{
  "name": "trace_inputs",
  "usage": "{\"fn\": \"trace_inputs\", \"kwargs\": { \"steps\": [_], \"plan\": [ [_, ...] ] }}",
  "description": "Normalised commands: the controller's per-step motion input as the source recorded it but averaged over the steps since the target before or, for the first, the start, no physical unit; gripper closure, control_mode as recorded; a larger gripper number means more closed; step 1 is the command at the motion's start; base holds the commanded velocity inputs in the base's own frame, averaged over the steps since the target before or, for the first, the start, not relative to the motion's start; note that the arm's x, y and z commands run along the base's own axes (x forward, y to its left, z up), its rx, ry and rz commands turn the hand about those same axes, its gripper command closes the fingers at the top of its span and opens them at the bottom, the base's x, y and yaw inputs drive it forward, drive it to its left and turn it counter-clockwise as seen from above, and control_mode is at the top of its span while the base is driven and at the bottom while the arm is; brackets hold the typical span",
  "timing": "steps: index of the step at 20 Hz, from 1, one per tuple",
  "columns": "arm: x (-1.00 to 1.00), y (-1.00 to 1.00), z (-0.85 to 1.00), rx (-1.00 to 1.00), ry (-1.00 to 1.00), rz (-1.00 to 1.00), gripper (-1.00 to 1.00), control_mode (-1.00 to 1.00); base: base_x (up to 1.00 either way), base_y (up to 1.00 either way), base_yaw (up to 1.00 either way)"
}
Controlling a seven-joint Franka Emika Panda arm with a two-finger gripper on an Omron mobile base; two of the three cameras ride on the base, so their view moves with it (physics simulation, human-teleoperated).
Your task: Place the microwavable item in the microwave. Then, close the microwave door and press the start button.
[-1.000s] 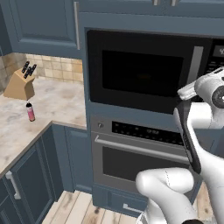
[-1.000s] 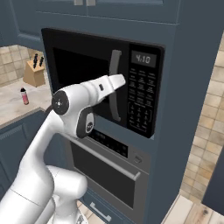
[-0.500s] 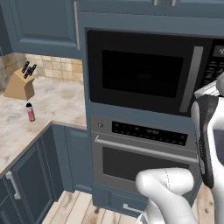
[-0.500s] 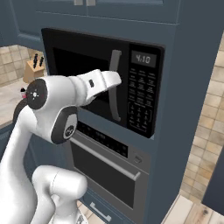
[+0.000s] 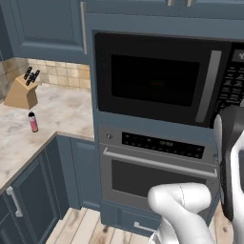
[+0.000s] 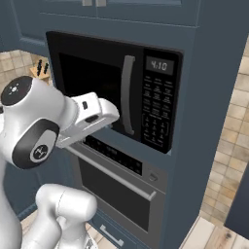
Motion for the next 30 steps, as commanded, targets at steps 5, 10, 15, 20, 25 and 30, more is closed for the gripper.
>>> {"fn": "trace_inputs", "kwargs": {
  "steps": [5, 10, 15, 20, 25, 30],
  "plan": [
    [0.01, 0.62, -0.83, -0.21, 0.17, 0.0, -1.0, -1.0, 0.0, 0.0, 0.0],
    [0.24, -0.29, -0.21, -0.02, 0.01, 0.02, -1.0, -1.0, 0.0, 0.0, 0.0],
    [0.34, -0.36, -0.38, 0.0, 0.0, 0.09, -1.0, -1.0, 0.0, 0.0, 0.0],
    [0.61, 0.0, -0.28, 0.0, 0.09, 0.04, -1.0, -1.0, 0.0, 0.0, 0.0],
    [0.45, -0.23, -0.26, 0.0, 0.02, 0.0, -1.0, -1.0, 0.0, 0.0, 0.0],
    [0.35, -0.26, -0.25, -0.03, 0.0, 0.0, -1.0, -1.0, 0.0, 0.0, 0.0]
  ]
}}
